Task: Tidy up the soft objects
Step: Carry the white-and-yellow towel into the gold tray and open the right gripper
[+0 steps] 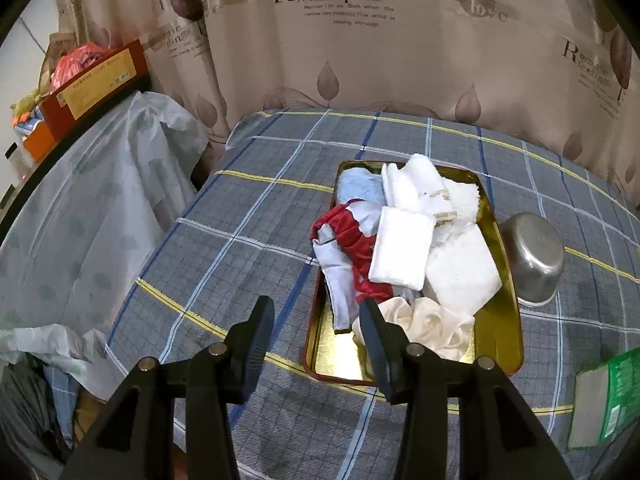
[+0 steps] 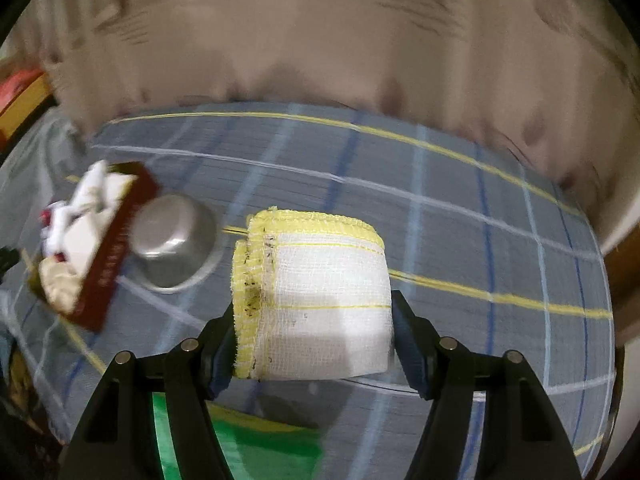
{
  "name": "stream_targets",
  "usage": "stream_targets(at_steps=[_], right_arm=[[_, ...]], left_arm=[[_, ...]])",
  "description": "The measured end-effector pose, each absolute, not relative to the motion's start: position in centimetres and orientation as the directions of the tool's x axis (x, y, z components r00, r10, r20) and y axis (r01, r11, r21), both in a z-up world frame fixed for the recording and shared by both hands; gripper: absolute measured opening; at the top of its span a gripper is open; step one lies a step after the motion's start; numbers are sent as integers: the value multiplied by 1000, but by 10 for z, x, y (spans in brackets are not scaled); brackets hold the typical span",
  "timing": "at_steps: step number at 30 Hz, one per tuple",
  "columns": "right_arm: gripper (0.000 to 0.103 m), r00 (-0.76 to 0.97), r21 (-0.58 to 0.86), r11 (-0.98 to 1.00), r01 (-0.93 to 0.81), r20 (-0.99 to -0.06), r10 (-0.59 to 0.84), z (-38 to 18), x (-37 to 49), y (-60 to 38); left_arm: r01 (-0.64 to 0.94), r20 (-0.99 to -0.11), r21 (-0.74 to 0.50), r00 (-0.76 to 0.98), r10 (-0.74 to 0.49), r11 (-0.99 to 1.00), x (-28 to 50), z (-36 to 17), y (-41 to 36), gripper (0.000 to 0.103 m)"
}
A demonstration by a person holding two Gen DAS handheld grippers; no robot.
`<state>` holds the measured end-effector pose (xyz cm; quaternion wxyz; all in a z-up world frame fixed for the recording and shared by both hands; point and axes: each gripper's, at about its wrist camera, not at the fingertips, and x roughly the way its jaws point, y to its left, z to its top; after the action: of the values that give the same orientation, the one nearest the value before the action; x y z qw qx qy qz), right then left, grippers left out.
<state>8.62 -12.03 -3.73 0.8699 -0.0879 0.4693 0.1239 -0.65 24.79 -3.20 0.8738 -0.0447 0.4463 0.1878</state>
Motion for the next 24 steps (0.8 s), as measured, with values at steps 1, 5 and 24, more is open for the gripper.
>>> stream_targets(at_steps=[1,5,24], right_arm=[[64,527,-31,945,-325,-836,154,-33,82,-109],[64,509,-20,899,-438,-829,230,-24,65,-59],[64,377,63,736,-674,-827,417,-41,15,93]], left_arm=[[-372,-796,87,532,289,924,-7,-32,249,45],[-386,-795,87,529,298,918,-8,-32,254,45],[-477,-787,64,515,339,876,-23,-18,293,45]])
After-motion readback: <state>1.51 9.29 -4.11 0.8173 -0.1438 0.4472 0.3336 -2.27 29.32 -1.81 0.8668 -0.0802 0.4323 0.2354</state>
